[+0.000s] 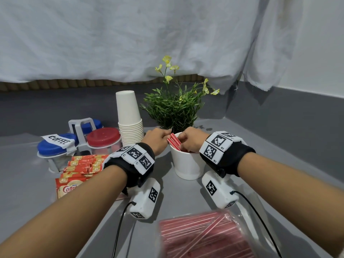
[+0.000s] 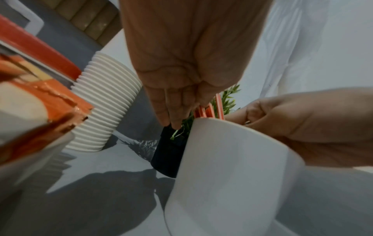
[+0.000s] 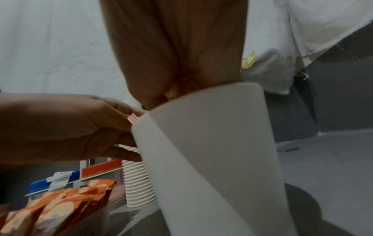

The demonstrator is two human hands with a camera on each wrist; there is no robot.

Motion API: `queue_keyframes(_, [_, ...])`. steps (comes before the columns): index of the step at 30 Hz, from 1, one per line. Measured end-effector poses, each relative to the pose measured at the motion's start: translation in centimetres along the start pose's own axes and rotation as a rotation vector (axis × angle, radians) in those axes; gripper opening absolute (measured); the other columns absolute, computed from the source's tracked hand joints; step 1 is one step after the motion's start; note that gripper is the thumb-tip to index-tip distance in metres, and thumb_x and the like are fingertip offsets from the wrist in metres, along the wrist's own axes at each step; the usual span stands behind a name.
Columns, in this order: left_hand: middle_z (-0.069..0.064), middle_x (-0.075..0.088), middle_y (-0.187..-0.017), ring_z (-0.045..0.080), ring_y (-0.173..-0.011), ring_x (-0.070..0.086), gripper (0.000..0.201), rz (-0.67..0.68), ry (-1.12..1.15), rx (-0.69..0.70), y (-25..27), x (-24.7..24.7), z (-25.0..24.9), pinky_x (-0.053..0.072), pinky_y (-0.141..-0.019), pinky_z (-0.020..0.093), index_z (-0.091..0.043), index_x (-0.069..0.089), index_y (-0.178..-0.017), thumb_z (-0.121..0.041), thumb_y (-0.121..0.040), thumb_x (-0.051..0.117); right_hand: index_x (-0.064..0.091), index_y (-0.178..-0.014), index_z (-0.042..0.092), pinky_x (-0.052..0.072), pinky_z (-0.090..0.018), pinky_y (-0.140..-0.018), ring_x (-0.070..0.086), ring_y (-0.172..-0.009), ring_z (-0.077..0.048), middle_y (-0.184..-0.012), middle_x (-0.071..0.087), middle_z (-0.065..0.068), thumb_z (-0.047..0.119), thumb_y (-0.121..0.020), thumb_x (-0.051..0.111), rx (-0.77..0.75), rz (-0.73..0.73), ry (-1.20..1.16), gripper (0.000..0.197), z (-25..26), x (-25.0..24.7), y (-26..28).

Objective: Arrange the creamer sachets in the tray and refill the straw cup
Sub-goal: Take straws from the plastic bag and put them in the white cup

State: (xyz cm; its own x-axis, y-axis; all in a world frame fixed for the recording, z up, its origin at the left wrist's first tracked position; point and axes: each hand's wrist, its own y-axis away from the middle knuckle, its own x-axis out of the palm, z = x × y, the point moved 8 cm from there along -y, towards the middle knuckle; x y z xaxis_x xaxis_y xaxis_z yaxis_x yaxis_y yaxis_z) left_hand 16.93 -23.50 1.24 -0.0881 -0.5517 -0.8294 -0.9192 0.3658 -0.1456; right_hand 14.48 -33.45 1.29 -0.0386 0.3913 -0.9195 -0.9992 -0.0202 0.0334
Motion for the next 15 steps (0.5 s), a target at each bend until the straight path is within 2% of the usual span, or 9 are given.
queue_keyframes(3, [0.008,0.037,-0.148,0.028,-0.139,0.031,0.044,0.013,0.012,-0.038,0.5,-0.5,-0.2,0.024,-0.115,0.034,-0.013,0.032,-0.143,-0.015,-0.1,0.034,0.06,-0.121,0.012,0.047,-0.034,-0.097,0.057,-0.114,-0.026,-0.124,0.06,-0.011,0.009,-0.087,0.057,0.033,-0.065,-0.102,0.035,-0.6,-0.8,0.6])
queue_keyframes(6, [0.009,0.044,-0.143,0.026,-0.134,0.038,0.04,-0.061,0.067,-0.036,1.9,-2.2,-1.1,0.028,-0.112,0.029,-0.009,0.04,-0.139,-0.011,-0.099,0.034,0.059,-0.121,0.009,0.045,-0.04,-0.101,0.056,-0.117,-0.027,-0.126,0.059,-0.012,0.005,-0.09,0.05,0.005,-0.119,-0.165,0.033,-0.8,-2.3,2.2])
queue_keyframes(8, [0.01,0.05,-0.138,0.026,-0.128,0.045,0.037,-0.112,0.113,-0.04,3.3,-3.5,-1.9,0.032,-0.107,0.028,-0.009,0.046,-0.135,-0.01,-0.099,0.035,0.061,-0.117,0.006,0.051,-0.037,-0.092,0.062,-0.107,-0.027,-0.118,0.064,-0.014,0.004,-0.091,0.05,-0.008,-0.157,-0.235,0.029,-0.9,-3.4,3.9])
queue_keyframes(9, [0.01,0.052,-0.136,0.025,-0.125,0.047,0.036,-0.127,0.129,-0.037,4.2,-3.9,-2.5,0.034,-0.103,0.026,-0.01,0.048,-0.133,-0.011,-0.098,0.036,0.061,-0.114,0.004,0.054,-0.033,-0.082,0.064,-0.101,-0.027,-0.113,0.065,-0.016,0.003,-0.091,0.05,-0.007,-0.168,-0.286,0.026,-1.2,-3.9,4.9])
queue_keyframes(11, [0.01,0.054,-0.133,0.024,-0.122,0.049,0.034,-0.135,0.141,-0.011,5.8,-4.6,-3.6,0.037,-0.098,0.026,-0.01,0.05,-0.13,-0.013,-0.097,0.04,0.062,-0.106,0.004,0.051,-0.025,-0.066,0.065,-0.089,-0.024,-0.108,0.066,-0.017,0.001,-0.09,0.05,0.003,-0.188,-0.38,0.021,-1.8,-4.7,6.7])
queue_keyframes(13, [0.01,0.056,-0.13,0.024,-0.119,0.051,0.032,-0.117,0.138,0.017,7.7,-4.6,-4.8,0.038,-0.097,0.027,-0.01,0.051,-0.127,-0.015,-0.096,0.044,0.061,-0.091,0.008,0.049,-0.023,-0.062,0.062,-0.081,-0.021,-0.1,0.066,-0.017,-0.001,-0.088,0.05,0.033,-0.215,-0.451,0.015,-2.5,-5.4,8.7])
queue_keyframes(15, [0.01,0.058,-0.126,0.024,-0.117,0.052,0.03,-0.083,0.131,0.024,9.3,-4.0,-5.5,0.039,-0.096,0.028,-0.01,0.054,-0.123,-0.016,-0.094,0.047,0.058,-0.075,0.01,0.047,-0.024,-0.057,0.059,-0.067,-0.02,-0.088,0.063,-0.015,-0.004,-0.087,0.048,0.074,-0.248,-0.522,0.021,-3.4,-5.7,10.5])
